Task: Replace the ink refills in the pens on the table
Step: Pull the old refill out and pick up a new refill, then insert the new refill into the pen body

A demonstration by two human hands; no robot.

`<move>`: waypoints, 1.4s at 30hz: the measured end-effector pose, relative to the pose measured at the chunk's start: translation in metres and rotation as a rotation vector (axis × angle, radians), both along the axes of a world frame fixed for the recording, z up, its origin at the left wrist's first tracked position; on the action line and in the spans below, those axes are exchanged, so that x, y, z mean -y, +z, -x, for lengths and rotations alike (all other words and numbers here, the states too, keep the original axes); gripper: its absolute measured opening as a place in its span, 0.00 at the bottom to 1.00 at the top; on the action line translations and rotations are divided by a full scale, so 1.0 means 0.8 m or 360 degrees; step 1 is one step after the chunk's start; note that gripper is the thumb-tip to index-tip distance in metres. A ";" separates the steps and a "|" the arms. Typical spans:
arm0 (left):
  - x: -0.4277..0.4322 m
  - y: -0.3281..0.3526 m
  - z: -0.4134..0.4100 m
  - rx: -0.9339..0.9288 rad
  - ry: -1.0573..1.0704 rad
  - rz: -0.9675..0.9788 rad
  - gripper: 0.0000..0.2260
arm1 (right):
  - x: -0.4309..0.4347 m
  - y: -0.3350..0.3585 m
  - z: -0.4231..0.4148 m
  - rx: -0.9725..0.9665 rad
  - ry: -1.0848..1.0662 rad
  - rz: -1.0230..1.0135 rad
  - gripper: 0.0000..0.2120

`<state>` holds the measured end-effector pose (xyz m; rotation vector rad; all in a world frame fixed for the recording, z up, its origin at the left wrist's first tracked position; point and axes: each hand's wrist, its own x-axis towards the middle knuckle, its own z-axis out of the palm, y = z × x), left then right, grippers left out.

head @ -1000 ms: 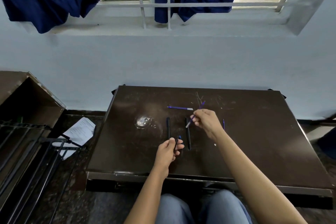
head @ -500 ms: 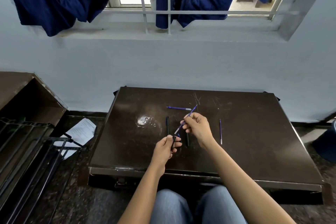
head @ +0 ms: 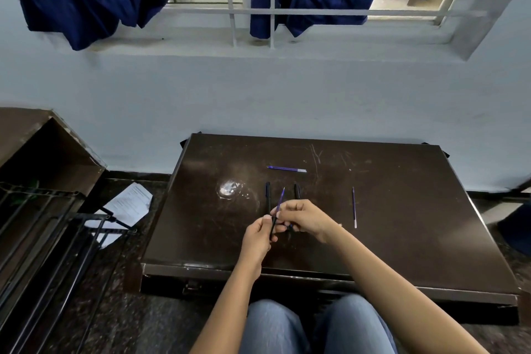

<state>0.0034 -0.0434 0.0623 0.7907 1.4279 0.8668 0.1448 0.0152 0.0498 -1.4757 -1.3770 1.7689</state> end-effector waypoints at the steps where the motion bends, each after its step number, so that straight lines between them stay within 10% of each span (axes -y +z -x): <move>1: -0.001 -0.003 0.003 -0.0006 0.0026 0.0003 0.14 | -0.005 -0.007 -0.002 -0.0019 -0.0034 0.0060 0.07; 6: 0.002 -0.018 0.018 -0.0061 0.0059 0.0036 0.14 | -0.029 -0.054 -0.015 0.0895 -0.0399 -0.0274 0.02; 12: 0.002 -0.022 0.020 -0.0025 0.0049 -0.0034 0.12 | -0.038 -0.066 0.017 0.1349 -0.0049 -0.0305 0.10; 24: 0.003 -0.028 0.030 -0.0054 0.0050 -0.0052 0.12 | -0.036 -0.069 0.044 0.1524 0.0022 -0.0244 0.09; 28: 0.005 -0.025 0.034 -0.0037 0.0068 -0.0083 0.11 | -0.032 -0.059 0.035 0.1085 -0.0528 -0.0179 0.09; 34: 0.012 -0.015 0.031 0.0001 0.0003 -0.0118 0.11 | -0.031 -0.009 0.021 -0.0460 -0.1088 0.0563 0.09; 42: 0.028 0.008 0.018 0.0007 -0.0128 -0.0190 0.12 | -0.006 0.036 0.011 -0.0853 -0.1030 0.0431 0.04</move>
